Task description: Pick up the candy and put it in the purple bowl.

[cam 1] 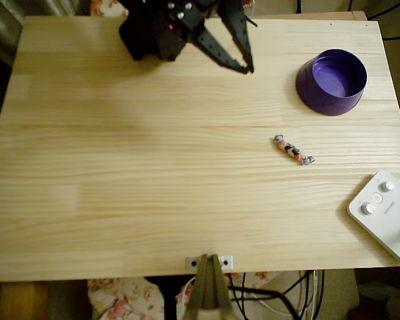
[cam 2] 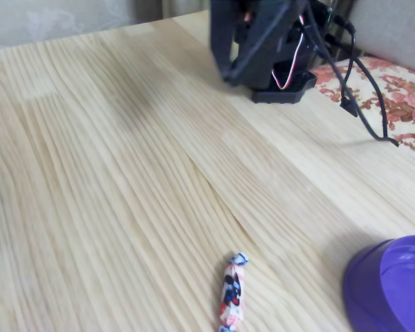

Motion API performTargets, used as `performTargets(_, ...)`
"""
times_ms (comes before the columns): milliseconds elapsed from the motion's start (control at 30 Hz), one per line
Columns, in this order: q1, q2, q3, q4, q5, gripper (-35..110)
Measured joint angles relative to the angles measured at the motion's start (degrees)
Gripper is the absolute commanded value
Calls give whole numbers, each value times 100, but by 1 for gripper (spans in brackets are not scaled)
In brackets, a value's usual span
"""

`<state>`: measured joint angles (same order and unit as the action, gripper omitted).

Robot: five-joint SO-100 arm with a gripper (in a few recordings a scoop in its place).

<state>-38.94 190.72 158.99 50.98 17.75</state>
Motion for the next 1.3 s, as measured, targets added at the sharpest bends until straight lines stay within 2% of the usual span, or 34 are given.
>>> performTargets(200,-527,-633,-53,-659,0,-1)
performTargets(367,-853,-1951,-747,-615,387,-1)
performTargets(700,-1248,-4298,-1934,-703,246,-1)
performTargets(1000,-1116,-5792,-2241,-1301,378,5)
performTargets(1300,-694,-7365,-2997,-1354,-246,17)
